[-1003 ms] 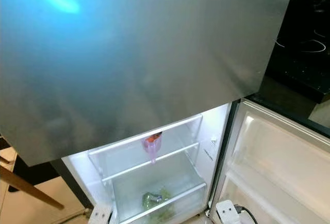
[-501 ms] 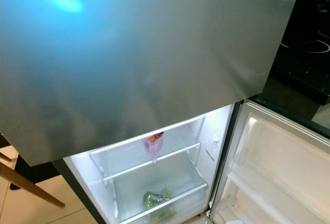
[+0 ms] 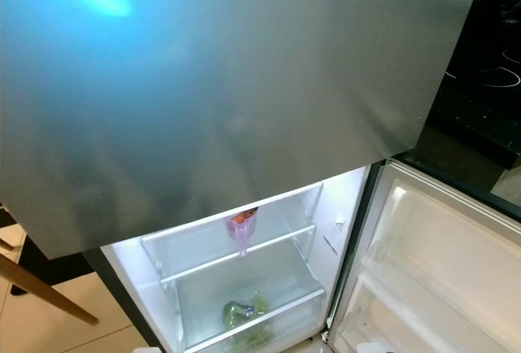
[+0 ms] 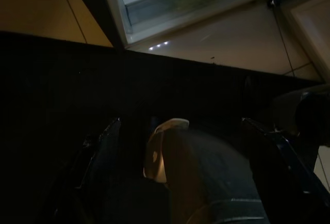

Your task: Restocking fridge

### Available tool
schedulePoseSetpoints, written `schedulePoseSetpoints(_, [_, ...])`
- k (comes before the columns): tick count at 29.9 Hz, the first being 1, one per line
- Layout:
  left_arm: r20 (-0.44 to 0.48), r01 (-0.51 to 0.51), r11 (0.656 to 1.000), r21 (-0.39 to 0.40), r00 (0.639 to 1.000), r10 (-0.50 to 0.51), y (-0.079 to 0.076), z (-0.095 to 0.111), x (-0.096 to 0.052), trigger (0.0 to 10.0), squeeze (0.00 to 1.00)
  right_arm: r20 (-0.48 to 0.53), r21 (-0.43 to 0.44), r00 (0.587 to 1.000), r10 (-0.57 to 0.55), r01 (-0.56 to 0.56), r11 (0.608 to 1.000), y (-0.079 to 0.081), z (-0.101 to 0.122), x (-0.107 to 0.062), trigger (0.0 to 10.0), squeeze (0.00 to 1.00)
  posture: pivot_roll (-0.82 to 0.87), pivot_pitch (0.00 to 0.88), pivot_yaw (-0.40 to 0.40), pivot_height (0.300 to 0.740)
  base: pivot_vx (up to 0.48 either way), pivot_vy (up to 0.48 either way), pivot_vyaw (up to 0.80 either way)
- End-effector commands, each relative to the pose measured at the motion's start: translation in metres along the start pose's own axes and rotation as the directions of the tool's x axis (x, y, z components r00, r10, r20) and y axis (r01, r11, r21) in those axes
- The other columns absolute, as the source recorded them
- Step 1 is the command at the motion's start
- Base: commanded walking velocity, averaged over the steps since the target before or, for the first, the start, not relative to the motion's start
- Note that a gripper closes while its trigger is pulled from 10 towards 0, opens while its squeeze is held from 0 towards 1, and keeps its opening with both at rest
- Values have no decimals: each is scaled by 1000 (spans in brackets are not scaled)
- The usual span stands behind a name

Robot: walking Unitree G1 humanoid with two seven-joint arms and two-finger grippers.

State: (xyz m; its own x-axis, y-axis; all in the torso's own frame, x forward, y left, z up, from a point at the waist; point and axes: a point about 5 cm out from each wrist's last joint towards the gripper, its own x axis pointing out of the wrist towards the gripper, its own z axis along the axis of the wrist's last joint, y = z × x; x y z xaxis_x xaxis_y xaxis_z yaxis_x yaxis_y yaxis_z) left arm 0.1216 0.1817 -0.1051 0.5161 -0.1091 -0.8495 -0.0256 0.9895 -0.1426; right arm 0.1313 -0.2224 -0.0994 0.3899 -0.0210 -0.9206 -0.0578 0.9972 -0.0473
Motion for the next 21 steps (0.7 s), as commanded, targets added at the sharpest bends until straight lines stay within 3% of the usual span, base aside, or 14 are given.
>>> schedulePoseSetpoints(1, [-18,-9,1000,7,1000,9,4,-2,-1,10000,0,-7,-40,1000,14,-14,999,2,2,1,10000,0,-25,0,-45,740,0,0,0])
schedulePoseSetpoints(9, [-28,-12,1000,28,1000,13,4,-4,-2,10000,0,-11,-107,999,35,-36,994,10,4,2,10000,0,-17,0,-42,740,0,0,0])
schedulePoseSetpoints(21, [-21,-6,999,32,1000,7,2,-2,0,10000,0,-12,-127,999,44,-46,991,14,8,3,10000,0,-9,0,-49,740,0,0,0])
